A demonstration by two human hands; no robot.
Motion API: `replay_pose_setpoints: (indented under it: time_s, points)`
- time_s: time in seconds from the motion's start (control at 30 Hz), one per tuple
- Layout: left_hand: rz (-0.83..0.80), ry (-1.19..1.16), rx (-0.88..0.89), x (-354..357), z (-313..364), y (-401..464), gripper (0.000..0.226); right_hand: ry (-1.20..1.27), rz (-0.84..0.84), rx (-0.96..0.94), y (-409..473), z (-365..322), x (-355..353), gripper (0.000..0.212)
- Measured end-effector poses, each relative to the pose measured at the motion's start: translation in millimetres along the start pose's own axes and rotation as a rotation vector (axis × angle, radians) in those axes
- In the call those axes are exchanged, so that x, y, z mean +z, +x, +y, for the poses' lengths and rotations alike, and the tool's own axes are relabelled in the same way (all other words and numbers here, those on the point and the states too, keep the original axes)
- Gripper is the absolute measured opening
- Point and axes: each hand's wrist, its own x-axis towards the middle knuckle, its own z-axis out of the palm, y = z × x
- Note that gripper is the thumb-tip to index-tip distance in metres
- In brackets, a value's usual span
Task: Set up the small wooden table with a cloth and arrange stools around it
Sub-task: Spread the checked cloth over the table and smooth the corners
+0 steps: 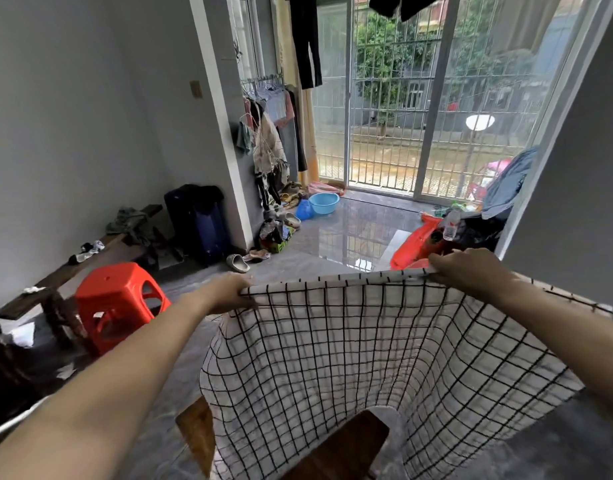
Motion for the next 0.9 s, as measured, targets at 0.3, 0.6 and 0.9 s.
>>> replay_pose_setpoints:
  time_s: [0.3,0.6,0.9]
  points:
    - [0.194,0.39,-0.263,-14,13,-9,0.054,0.075,0.277,-0.314,-16,4,0,0.054]
    - [0.223,0.579,-0.007,-40,-16,-30,0.016,-0.011,0.152,-0.191,-31,28,17,0.038]
    - [0.276,0.602,-0.268,-67,-40,-21,0.017,0.076,-0.089,0.213,-27,22,8,0.053]
